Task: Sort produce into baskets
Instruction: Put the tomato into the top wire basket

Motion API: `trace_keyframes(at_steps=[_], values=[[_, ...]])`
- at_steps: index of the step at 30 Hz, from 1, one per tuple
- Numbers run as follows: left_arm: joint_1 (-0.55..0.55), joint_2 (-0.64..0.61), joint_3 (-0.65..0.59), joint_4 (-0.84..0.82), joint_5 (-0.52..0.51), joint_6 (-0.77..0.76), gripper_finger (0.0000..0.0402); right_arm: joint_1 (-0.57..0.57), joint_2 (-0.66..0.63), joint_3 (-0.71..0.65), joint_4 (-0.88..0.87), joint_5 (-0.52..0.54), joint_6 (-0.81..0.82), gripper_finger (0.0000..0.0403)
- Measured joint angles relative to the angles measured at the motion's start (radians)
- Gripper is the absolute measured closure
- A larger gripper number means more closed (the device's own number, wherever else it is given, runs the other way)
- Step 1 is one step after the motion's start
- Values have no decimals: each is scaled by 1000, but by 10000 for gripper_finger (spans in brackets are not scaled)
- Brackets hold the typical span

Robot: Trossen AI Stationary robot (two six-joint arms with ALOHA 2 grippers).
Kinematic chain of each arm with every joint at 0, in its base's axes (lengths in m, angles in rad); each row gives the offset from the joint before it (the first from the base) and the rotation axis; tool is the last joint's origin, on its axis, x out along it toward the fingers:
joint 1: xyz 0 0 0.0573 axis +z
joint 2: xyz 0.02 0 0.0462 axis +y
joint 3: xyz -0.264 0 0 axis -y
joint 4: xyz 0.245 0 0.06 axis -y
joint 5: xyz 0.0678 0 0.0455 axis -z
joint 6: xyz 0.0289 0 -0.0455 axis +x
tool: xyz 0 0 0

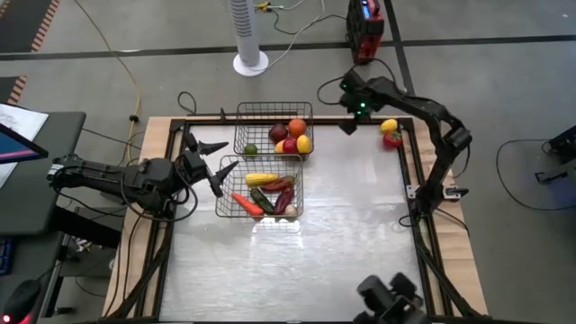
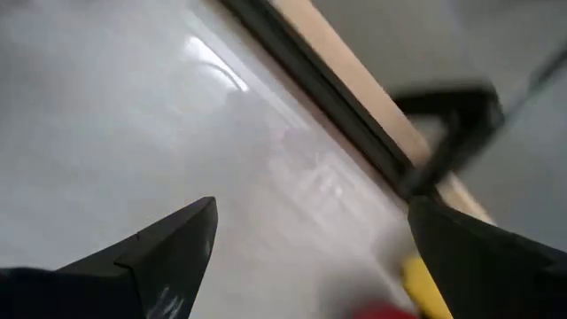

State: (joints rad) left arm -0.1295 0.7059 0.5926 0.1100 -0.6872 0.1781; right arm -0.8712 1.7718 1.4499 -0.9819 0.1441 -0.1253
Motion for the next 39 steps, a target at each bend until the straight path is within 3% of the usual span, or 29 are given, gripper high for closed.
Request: trace_keyframes(at_steps=[9,17,20,27,32,36,39], values=[[0,0,0,-10,0,-9,123,-118,0,-123,-174,244,102,3],[0,0,0,-15,0,-27,123,-117,12,-148,-159,257,80,3],[0,0,0,-18,0,-29,123,-123,21,-149,-142,251,-23,3],[0,0,0,-17,0,-21,123,9,21,-115,-136,276,-20,3],[0,0,0,-14,-1,-6,123,112,25,-112,-270,360,42,3],[0,0,0,-14,-1,-3,123,124,36,-113,-409,379,146,4],[0,0,0,-15,-1,-4,123,100,28,-113,-409,380,164,11]])
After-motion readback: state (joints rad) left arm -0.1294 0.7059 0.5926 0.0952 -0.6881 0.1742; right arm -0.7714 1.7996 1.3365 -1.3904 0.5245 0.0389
